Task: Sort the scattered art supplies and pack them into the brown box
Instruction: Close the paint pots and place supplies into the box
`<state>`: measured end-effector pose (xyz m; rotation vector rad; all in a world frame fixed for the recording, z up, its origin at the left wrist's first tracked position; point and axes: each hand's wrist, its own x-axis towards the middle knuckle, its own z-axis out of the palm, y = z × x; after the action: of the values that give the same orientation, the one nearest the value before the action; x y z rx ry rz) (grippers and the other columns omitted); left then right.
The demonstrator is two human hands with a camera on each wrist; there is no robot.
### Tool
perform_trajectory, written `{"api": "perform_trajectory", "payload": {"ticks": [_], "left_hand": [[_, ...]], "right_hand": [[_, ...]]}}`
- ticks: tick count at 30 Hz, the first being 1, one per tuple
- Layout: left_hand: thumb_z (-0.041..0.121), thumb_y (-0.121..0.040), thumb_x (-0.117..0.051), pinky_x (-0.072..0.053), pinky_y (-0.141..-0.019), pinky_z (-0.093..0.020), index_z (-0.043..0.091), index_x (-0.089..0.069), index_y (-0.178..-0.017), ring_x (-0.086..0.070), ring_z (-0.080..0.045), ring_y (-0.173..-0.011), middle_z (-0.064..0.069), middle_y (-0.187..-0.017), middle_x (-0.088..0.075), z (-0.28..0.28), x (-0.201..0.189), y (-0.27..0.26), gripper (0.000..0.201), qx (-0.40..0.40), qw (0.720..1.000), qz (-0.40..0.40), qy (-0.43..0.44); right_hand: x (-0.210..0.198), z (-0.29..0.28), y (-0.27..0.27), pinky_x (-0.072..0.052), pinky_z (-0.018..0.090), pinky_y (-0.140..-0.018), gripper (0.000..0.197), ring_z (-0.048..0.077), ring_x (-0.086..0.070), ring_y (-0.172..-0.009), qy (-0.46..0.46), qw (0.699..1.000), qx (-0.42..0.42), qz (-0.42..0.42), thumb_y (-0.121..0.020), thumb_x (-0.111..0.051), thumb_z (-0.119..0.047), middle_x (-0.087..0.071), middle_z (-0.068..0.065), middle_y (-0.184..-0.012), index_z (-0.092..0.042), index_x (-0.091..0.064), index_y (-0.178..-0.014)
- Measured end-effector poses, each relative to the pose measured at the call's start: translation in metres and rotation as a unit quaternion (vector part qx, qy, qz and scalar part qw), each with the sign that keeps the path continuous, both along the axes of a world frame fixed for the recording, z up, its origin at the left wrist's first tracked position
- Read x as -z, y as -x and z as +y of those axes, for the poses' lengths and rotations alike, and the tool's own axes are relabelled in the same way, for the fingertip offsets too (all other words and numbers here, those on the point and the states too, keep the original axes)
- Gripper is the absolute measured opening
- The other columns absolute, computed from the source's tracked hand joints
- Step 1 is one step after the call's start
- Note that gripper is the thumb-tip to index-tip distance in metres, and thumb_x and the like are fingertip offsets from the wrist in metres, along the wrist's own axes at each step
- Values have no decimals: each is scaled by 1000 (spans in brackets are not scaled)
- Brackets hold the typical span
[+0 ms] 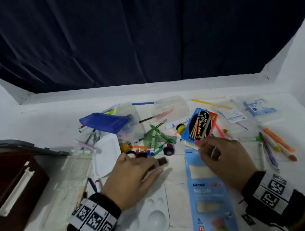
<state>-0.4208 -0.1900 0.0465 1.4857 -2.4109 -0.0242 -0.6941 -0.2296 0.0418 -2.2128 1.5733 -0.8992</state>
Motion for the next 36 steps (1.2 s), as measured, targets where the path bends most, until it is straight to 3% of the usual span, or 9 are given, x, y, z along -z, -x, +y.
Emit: {"api": "perform_trajectory", "payload": {"ticks": [6,10,12,14,18,23,27,31,36], "left_hand": [[55,-99,-44,-43,-68,-31,37,-58,-98,-58,-3,-69,21,-77,-62,17,4,-66,23,-91,993,68,-19],[51,-94,-51,-51,-66,-38,39,-58,-104,-51,1,-65,21,-74,-56,38,18,-117,18,-171,978,113,-28],[53,-92,-49,-52,-70,-40,38,-57,-109,-57,-8,-74,17,-82,-57,47,21,-139,23,-202,971,122,-40],[51,-90,-49,-54,-74,-40,36,-58,-114,-61,-15,-81,13,-92,-60,51,22,-158,30,-226,964,130,-50],[56,-82,-45,-54,-85,-47,35,-56,-128,-65,-22,-101,6,-117,-62,44,23,-184,52,-302,943,102,-98],[52,-85,-57,-50,-98,-40,26,-51,-140,-59,-24,-118,-1,-137,-52,32,32,-199,61,-312,930,96,-170],[74,-87,-34,-38,-114,-37,34,-49,-139,-40,-19,-139,6,-151,-39,31,51,-212,68,-276,940,34,-197],[61,-87,-60,-34,-117,-35,34,-36,-149,-37,-15,-143,9,-159,-30,34,45,-213,71,-282,934,93,-198],[62,-84,-59,-33,-117,-28,31,-39,-149,-39,-13,-142,5,-158,-31,49,41,-216,74,-270,936,118,-191]], "right_hand": [[-11,-19,-68,-46,31,-55,4,7,-50,-57,-6,996,-85,5,-88,-65,-25,-49,-13,-61,-27,-62,-86],[-7,-53,-124,-49,33,-74,21,7,-54,-80,-49,986,-135,87,-90,-56,-36,-53,-14,-86,-29,-58,-109],[-4,-70,-156,-48,37,-86,34,17,-53,-101,-56,979,-148,129,-91,-53,-40,-55,-3,-107,-27,-54,-122],[-4,-88,-183,-47,40,-92,42,24,-51,-111,-65,972,-136,178,-92,-50,-43,-54,5,-117,-24,-51,-130],[-3,-119,-224,-46,42,-92,56,33,-52,-114,-116,951,-72,277,-93,-43,-54,-50,11,-126,-24,-39,-141],[12,-138,-254,-44,44,-94,82,32,-49,-117,-139,927,-22,347,-86,-40,-73,-43,11,-132,-20,-30,-147],[20,-137,-262,-45,43,-91,95,34,-52,-112,-142,932,7,333,-78,-47,-80,-39,13,-131,-16,-28,-145],[20,-140,-257,-44,43,-94,83,38,-50,-119,-170,939,22,297,-87,-53,-60,-38,17,-135,-16,-21,-150],[5,-138,-236,-46,44,-91,57,38,-54,-109,-219,961,38,167,-90,-46,-55,-53,19,-122,-17,-37,-132]]}}
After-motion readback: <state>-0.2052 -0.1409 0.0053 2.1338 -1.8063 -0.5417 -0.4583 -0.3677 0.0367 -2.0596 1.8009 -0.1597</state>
